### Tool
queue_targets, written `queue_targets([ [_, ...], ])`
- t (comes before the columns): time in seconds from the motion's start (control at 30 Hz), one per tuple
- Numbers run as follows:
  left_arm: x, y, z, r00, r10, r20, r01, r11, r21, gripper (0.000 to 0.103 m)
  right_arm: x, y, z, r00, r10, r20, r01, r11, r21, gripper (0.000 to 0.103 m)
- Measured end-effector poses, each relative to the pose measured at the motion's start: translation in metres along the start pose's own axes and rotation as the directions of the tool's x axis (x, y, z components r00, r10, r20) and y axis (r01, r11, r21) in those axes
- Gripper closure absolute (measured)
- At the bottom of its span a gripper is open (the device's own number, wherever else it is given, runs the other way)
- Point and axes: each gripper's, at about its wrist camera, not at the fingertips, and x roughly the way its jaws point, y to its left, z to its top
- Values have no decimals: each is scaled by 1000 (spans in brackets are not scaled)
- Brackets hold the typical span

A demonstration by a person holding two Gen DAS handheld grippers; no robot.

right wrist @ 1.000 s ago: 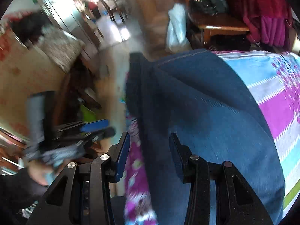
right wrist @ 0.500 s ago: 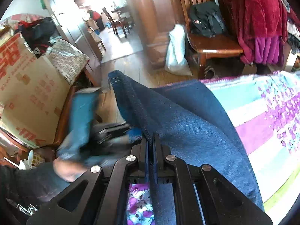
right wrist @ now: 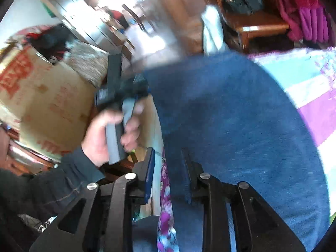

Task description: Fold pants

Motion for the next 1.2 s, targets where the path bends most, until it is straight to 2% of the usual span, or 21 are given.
queue_targets([
  [0.07, -19, 10, -15, 999, 45, 17, -45, 999, 9, 49, -31, -27, -4, 998, -57, 16, 57, 998, 18, 75],
  [0.13, -36, 16, -29, 999, 46, 12, -46, 999, 19, 49, -56, -60, -15, 990, -141, -17, 142, 989, 41, 75],
  [0.2, -46, 20, -36, 999, 49, 6, -50, 998, 37, 49, -78, -96, -31, 968, -241, -73, 246, 967, 69, 74],
  [0.23, -53, 20, -39, 999, 50, 5, -50, 997, 56, 49, -88, -112, -40, 960, -262, -100, 271, 958, 92, 74],
  [0.37, -51, 13, -31, 999, 52, -7, -51, 993, 102, 49, -107, -146, -74, 956, -218, -196, 247, 960, 136, 68],
  [0.43, -42, 4, -22, 999, 36, -5, -35, 994, 107, 49, -109, -153, -82, 961, -181, -207, 216, 963, 161, 65],
  [0.47, -41, 1, -20, 1000, 25, -5, -24, 993, 116, 49, -107, -155, -86, 961, -175, -215, 212, 964, 163, 60],
  [0.53, -39, -6, -18, 1000, 16, -4, -15, 991, 133, 49, -99, -160, -95, 944, -224, -241, 261, 956, 136, 58],
  [0.67, -34, -20, -23, 1000, -5, -14, 7, 987, 158, 49, -83, -158, -104, 928, -254, -272, 291, 951, 105, 58],
  [0.7, -33, -23, -24, 1000, -10, -23, 14, 987, 159, 49, -87, -158, -105, 933, -245, -262, 284, 951, 119, 58],
  [0.73, -32, -28, -25, 999, -20, -31, 25, 986, 164, 49, -97, -160, -104, 952, -213, -221, 252, 954, 162, 58],
  [0.77, -34, -30, -25, 999, -28, -30, 33, 985, 170, 49, -114, -164, -106, 979, -149, -141, 179, 956, 231, 58],
  [0.8, -37, -37, -25, 999, -44, -27, 49, 981, 187, 49, -121, -166, -104, 986, -131, -99, 153, 953, 263, 59],
  [0.83, -39, -45, -24, 998, -53, -25, 57, 976, 211, 49, -135, -171, -107, 984, -164, -63, 175, 942, 285, 59],
  [0.87, -42, -52, -24, 998, -61, -24, 65, 970, 236, 49, -143, -174, -111, 976, -211, -60, 219, 934, 282, 59],
  [0.93, -45, -77, -23, 997, -79, -27, 83, 943, 321, 49, -153, -176, -124, 942, -327, -78, 336, 905, 260, 62],
  [1.0, -46, -100, -27, 994, -102, -40, 109, 915, 388, 49, -156, -169, -145, 938, -338, -72, 345, 904, 251, 62],
  [1.03, -45, -115, -30, 990, -126, -61, 140, 895, 423, 49, -150, -158, -157, 948, -309, -81, 320, 917, 239, 62],
  [1.1, -39, -143, -41, 979, -164, -117, 200, 859, 471, 49, -130, -142, -179, 946, -293, -142, 317, 927, 198, 62],
  [1.13, -35, -160, -52, 968, -191, -161, 246, 832, 497, 49, -119, -134, -191, 938, -306, -162, 332, 927, 174, 60],
  [1.2, -25, -186, -75, 942, -228, -247, 327, 790, 518, 49, -119, -125, -202, 934, -336, -123, 351, 927, 134, 54],
])
